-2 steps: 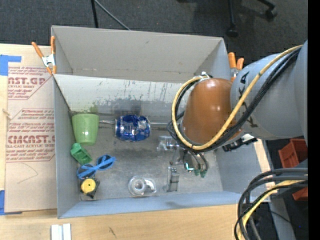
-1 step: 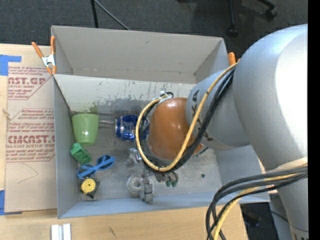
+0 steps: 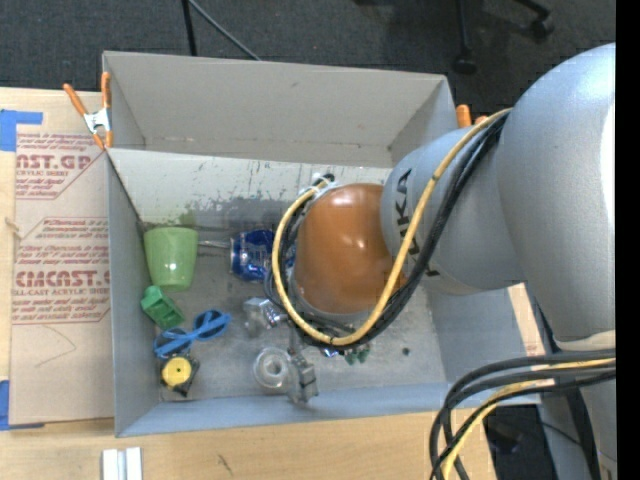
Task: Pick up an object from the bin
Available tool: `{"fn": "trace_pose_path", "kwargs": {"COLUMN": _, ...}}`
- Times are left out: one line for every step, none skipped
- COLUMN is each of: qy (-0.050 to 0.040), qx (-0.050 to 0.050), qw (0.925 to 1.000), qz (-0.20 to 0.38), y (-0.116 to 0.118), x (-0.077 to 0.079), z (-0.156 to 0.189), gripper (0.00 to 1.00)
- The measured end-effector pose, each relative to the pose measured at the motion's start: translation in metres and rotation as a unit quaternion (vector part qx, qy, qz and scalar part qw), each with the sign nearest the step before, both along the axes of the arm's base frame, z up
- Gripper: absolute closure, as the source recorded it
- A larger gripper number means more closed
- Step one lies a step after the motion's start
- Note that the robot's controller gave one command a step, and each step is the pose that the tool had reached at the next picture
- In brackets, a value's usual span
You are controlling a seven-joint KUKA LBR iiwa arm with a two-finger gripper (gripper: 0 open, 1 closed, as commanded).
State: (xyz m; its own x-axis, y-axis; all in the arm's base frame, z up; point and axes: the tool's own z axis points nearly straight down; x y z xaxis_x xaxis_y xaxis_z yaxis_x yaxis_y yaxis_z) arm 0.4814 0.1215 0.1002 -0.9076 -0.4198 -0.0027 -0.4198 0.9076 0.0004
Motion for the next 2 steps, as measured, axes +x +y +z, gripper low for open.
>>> {"fn": "trace_pose_path", "kwargs": {"qy": 0.0005, "qx": 0.000, "qw": 0.9811, "qz": 0.193, "y": -0.005, "x": -0.002, "z": -0.001, "gripper": 0.00}}
{"fn": "trace_pose_path", "kwargs": {"qy": -0.0004, "qx": -0.001, "qw": 0.9627, "qz": 0.271, "y": 0.004, "x": 0.001, "z": -0.030, "gripper": 0.00}}
